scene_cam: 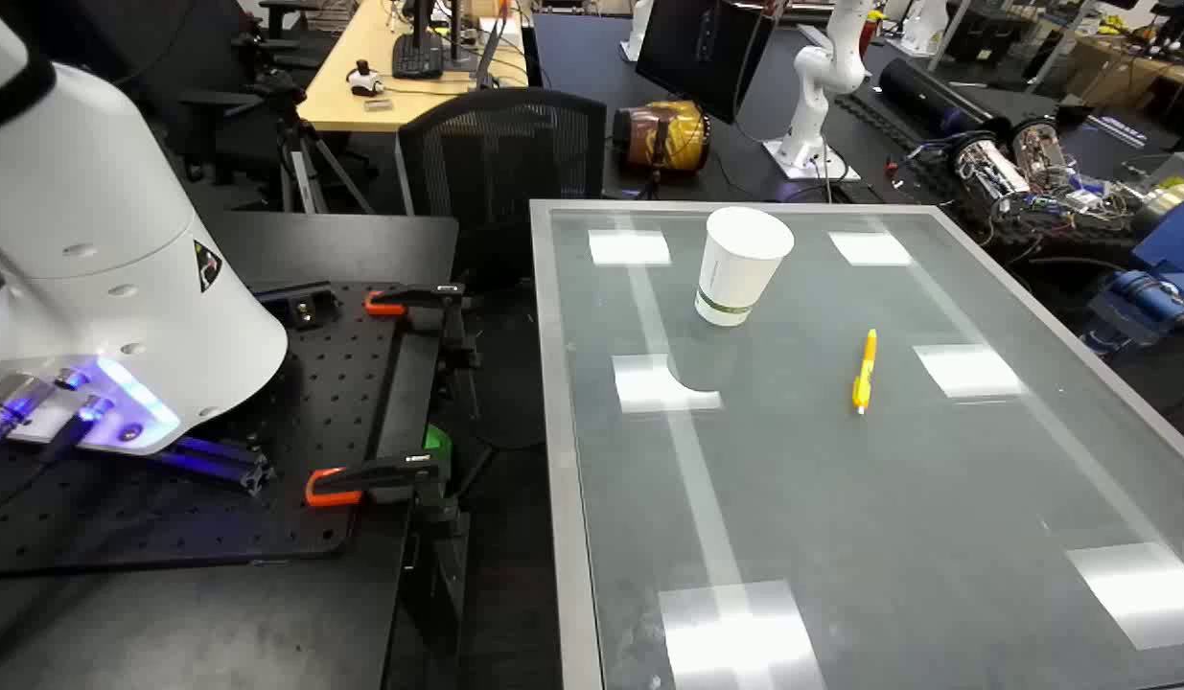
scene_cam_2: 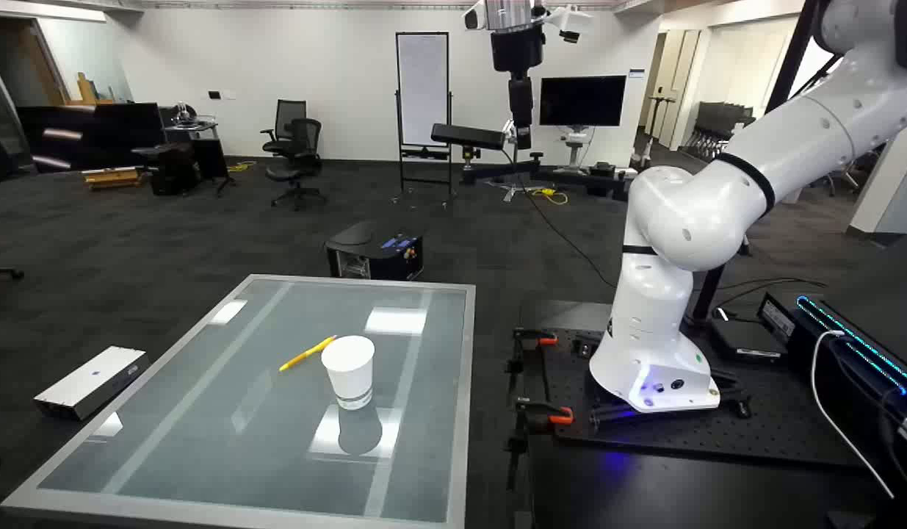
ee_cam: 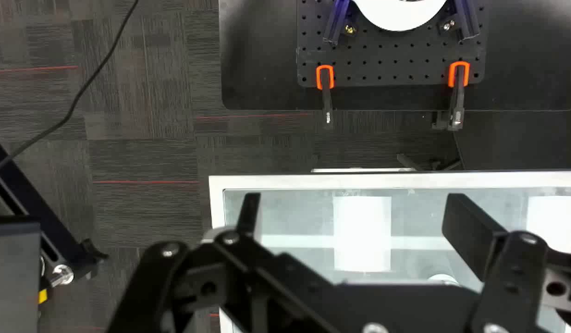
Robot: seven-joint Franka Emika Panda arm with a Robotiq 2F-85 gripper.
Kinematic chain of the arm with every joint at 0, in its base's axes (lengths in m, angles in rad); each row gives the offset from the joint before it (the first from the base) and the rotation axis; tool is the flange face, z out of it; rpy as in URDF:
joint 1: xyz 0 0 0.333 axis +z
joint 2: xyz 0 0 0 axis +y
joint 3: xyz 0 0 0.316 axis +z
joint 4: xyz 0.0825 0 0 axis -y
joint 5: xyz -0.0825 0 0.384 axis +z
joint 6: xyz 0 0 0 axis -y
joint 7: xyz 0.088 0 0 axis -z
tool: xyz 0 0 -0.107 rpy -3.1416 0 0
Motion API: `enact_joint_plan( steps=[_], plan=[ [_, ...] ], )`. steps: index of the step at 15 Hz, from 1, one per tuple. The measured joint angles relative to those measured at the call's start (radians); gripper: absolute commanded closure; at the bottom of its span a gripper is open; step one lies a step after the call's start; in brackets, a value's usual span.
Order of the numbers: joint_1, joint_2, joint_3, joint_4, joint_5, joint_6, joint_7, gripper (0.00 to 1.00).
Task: Put the yellow pen in the cup
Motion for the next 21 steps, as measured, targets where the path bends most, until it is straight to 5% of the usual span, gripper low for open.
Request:
enact_joint_plan(
  steps=[11,21],
  plan=[
    [0.017,0.004,0.0,0.002,0.0,0.029,0.001,0.0],
    [0.087,0.148,-0.001,0.004,-0.012,0.344,-0.058,0.0]
  ],
)
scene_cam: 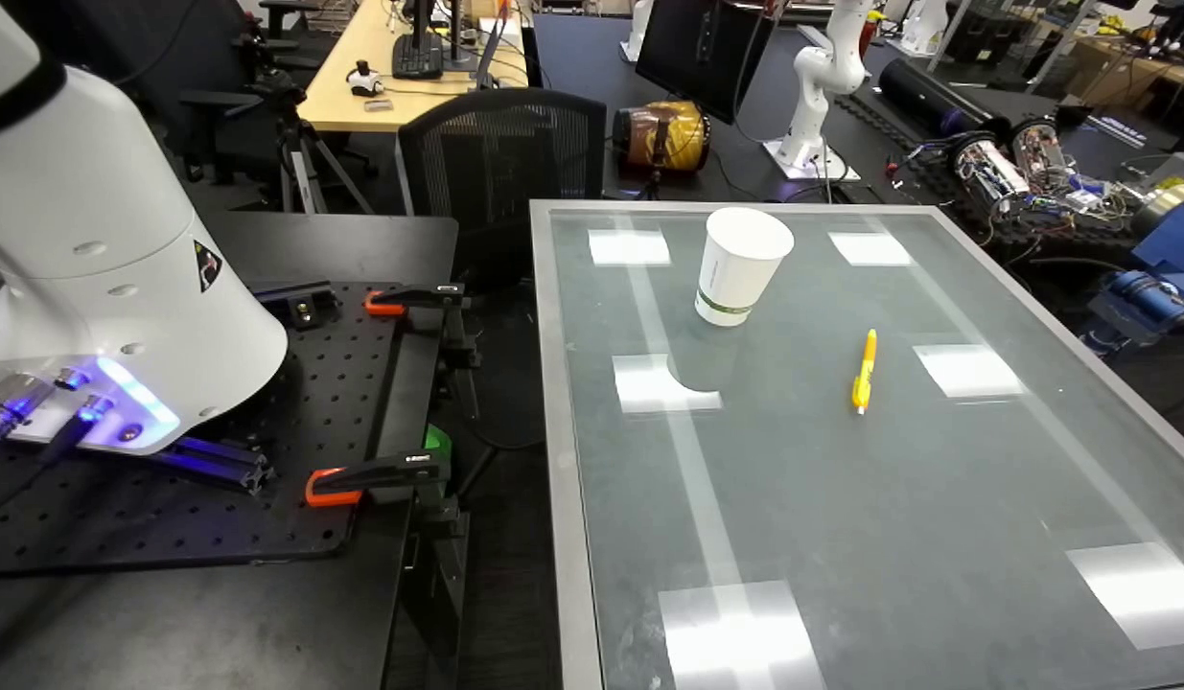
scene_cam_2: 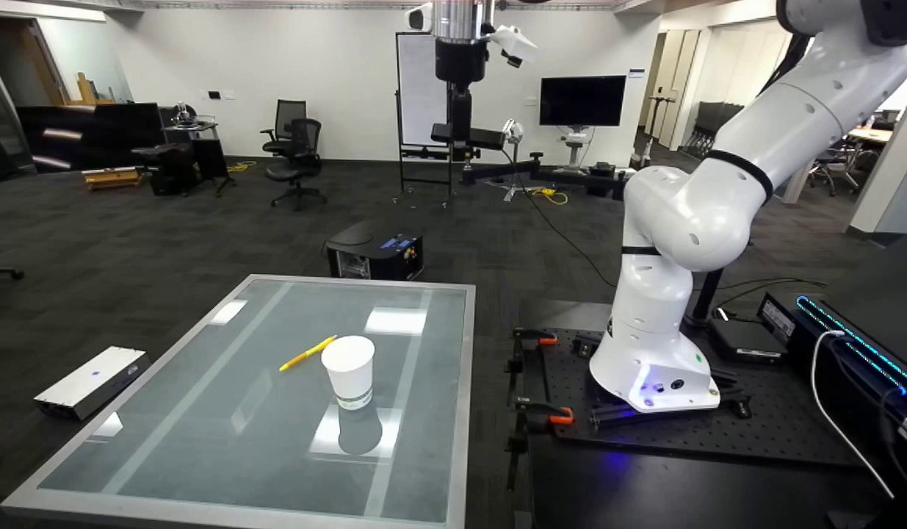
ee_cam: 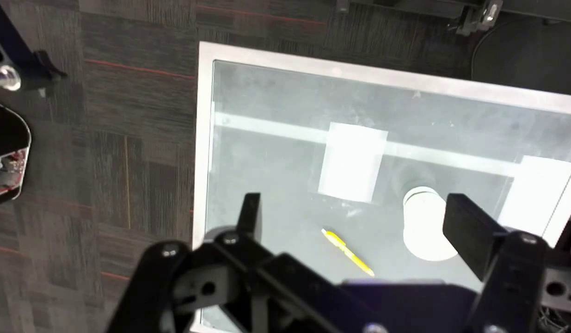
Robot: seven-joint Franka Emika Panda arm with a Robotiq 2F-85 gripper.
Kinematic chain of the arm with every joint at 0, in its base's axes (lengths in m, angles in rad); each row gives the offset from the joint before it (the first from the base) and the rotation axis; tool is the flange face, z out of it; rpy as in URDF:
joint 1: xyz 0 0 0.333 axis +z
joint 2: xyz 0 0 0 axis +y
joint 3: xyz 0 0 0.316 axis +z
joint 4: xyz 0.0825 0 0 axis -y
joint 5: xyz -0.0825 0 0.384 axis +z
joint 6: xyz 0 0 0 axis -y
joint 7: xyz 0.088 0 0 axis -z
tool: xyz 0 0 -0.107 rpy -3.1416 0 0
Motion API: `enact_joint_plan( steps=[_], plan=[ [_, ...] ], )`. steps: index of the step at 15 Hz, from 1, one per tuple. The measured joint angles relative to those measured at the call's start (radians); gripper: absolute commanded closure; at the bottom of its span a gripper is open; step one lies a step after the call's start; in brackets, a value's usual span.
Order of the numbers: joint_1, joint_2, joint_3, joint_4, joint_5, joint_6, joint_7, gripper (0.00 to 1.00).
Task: Put the yellow pen in the cup
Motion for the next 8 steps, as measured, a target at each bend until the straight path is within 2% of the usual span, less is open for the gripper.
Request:
enact_joint_plan(
  steps=[8],
  plan=[
    [0.013,0.184,-0.031,0.029,0.003,0.213,-0.183,0.0]
  ],
)
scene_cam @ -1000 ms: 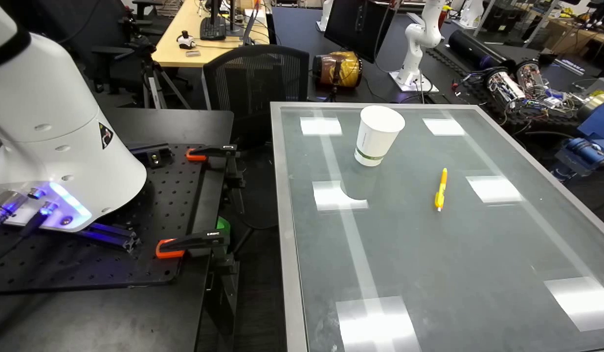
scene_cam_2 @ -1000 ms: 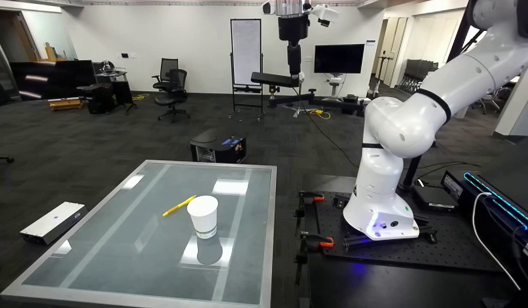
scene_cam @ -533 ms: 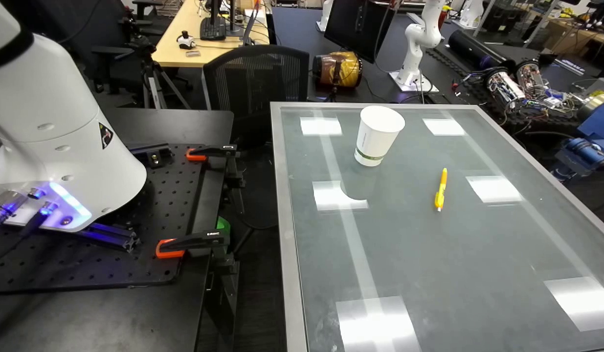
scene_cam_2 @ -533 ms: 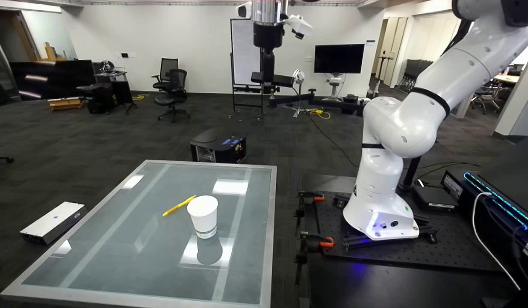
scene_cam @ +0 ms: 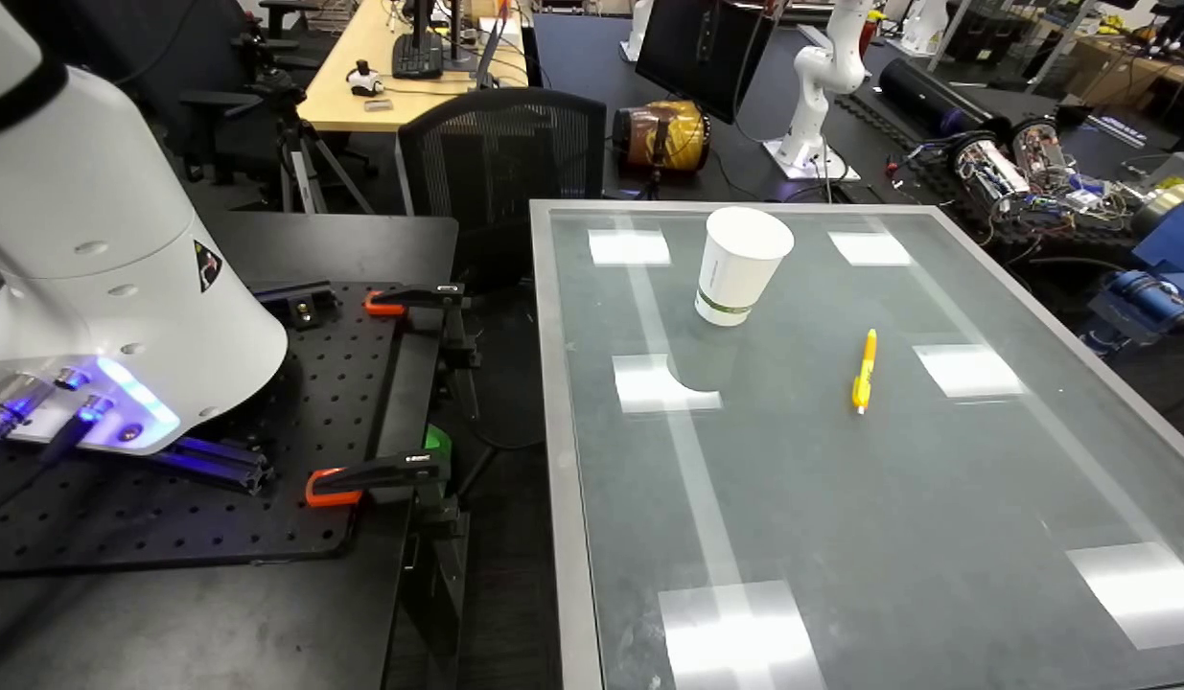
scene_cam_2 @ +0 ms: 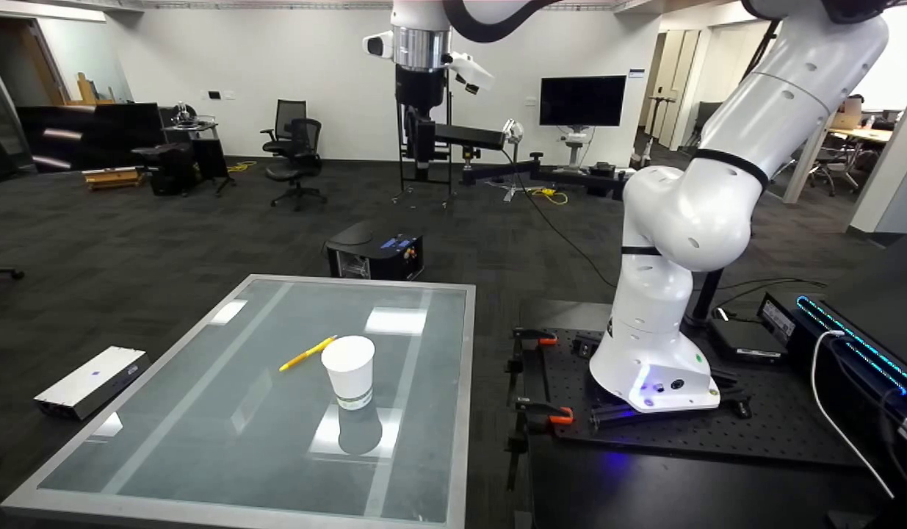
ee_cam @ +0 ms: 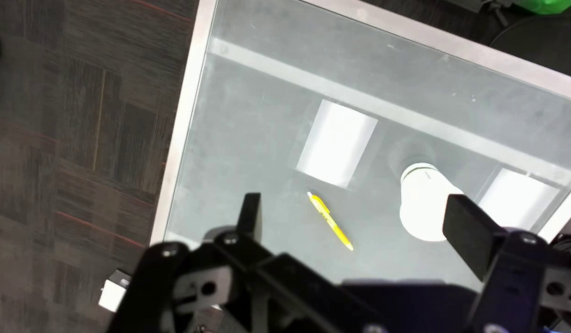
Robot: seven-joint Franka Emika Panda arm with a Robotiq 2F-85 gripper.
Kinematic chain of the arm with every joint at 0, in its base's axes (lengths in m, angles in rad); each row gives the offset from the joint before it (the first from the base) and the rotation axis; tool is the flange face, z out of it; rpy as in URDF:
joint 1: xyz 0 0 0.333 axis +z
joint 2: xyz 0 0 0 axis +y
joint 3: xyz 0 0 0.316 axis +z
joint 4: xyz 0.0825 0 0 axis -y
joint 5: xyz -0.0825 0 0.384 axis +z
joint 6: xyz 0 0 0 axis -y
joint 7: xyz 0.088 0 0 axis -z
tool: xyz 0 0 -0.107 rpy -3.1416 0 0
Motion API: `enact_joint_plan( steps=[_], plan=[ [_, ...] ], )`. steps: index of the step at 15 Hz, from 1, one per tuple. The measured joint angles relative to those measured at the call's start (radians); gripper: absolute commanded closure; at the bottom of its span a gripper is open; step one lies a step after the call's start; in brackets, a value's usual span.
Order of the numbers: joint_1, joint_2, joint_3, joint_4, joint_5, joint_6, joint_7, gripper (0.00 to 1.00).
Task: Put the yellow pen in the cup
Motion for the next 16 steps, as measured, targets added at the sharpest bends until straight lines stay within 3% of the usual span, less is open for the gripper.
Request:
enact_joint_plan(
  steps=[8,16],
  plan=[
    [0.043,0.18,-0.006,0.025,0.028,0.2,-0.169,0.0],
    [0.058,0.341,-0.007,0.05,0.242,0.235,-0.448,0.0]
  ],
)
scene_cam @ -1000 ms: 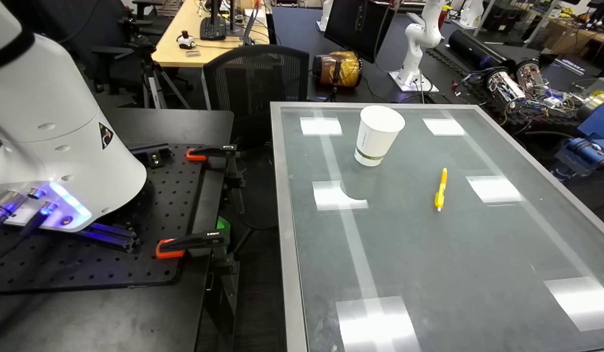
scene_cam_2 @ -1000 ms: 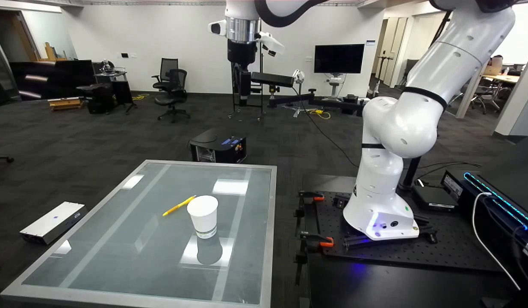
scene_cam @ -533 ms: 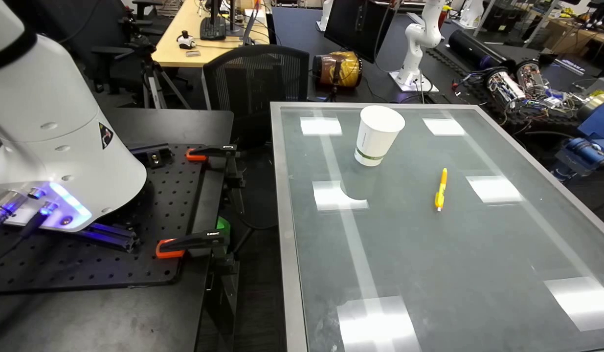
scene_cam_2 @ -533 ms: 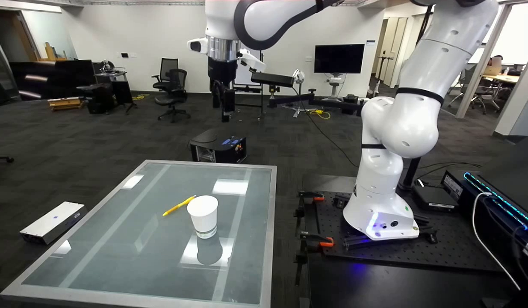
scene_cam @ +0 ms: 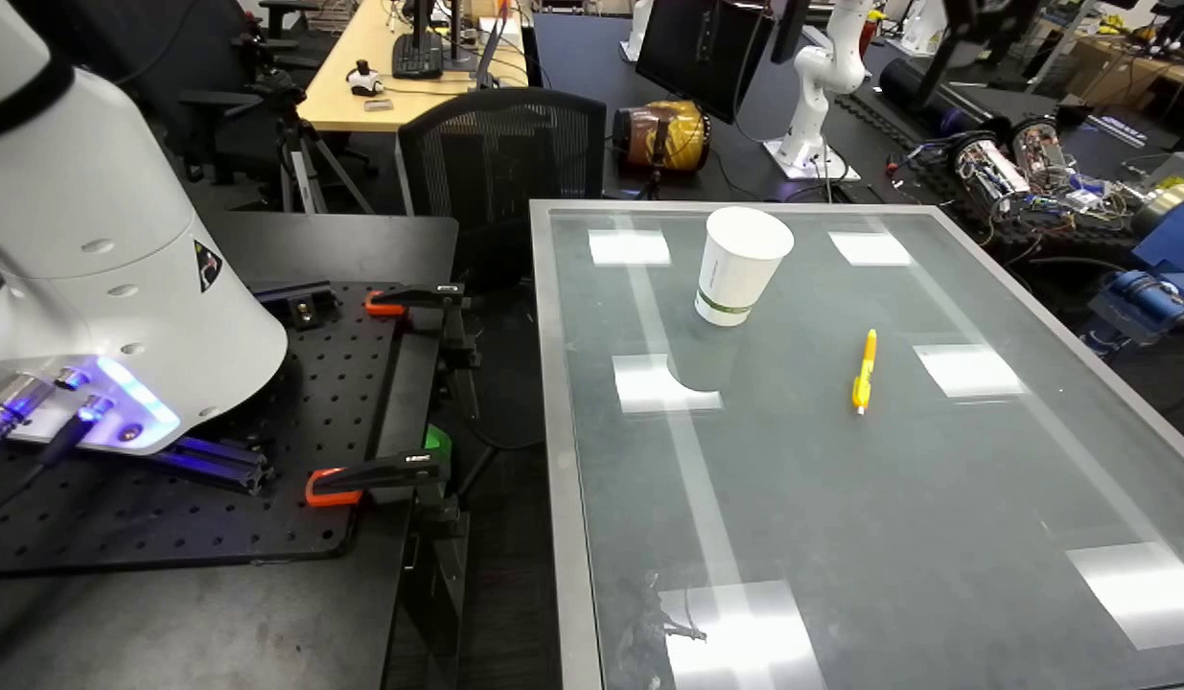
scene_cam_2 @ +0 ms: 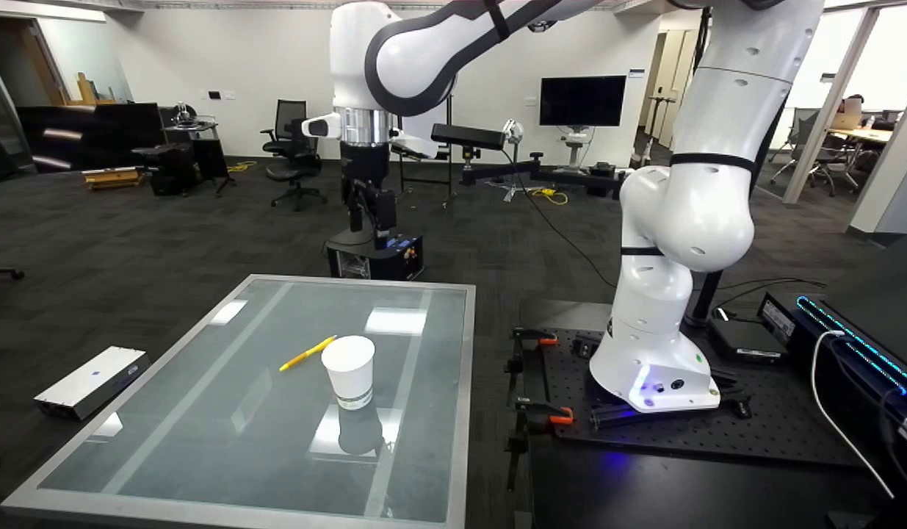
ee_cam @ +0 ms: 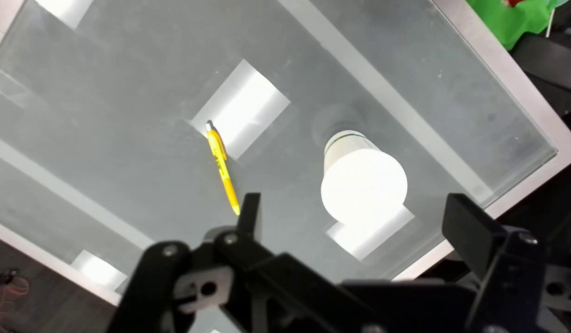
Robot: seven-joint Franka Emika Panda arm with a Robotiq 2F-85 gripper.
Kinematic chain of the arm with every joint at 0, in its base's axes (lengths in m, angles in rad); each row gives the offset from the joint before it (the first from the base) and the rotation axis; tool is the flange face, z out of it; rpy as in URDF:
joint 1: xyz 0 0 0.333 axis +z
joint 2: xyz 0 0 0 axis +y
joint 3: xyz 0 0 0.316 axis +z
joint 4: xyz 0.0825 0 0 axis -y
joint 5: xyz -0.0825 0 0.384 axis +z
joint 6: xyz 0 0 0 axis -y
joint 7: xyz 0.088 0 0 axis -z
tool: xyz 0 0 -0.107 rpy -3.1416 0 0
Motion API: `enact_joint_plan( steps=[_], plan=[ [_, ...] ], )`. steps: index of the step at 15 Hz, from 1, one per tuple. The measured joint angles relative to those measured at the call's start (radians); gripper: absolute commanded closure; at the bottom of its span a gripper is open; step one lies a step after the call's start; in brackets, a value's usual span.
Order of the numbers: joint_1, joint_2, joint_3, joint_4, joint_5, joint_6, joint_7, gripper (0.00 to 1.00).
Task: Put the yellow pen in the cup
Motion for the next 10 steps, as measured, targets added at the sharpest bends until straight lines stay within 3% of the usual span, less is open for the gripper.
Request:
enact_joint_plan(
  steps=[10],
  plan=[
    [-0.002,0.041,0.001,0.012,0.025,0.0,-0.037,0.0]
  ],
)
